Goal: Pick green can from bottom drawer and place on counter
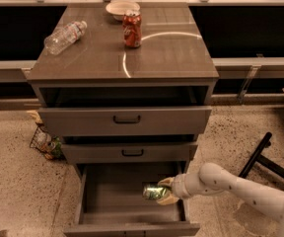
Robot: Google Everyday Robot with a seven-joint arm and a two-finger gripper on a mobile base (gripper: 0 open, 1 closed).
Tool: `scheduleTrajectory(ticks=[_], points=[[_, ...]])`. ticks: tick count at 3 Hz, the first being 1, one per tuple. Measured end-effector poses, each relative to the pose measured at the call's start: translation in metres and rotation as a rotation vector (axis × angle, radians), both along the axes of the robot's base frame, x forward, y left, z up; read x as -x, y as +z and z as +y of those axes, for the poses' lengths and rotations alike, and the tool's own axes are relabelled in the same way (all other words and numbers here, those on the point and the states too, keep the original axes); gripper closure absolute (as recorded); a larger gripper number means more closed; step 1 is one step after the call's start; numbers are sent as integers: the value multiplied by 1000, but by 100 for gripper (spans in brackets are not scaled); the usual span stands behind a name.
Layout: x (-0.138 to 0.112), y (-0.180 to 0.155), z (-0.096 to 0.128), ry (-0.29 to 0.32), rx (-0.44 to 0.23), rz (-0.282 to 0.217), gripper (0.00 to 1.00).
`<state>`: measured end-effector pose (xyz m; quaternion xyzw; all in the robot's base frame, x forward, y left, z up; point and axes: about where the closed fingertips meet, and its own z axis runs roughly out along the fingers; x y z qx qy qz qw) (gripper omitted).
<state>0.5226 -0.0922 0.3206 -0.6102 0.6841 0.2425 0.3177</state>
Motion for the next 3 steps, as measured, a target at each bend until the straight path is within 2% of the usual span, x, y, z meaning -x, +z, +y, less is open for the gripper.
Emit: scheduleTrajectory(ticks=[1,2,3], points=[[23,80,-24,52,-97,-59,100],[22,80,-23,49,-96,-61,100],[23,123,-29,31,-108,-100,100]])
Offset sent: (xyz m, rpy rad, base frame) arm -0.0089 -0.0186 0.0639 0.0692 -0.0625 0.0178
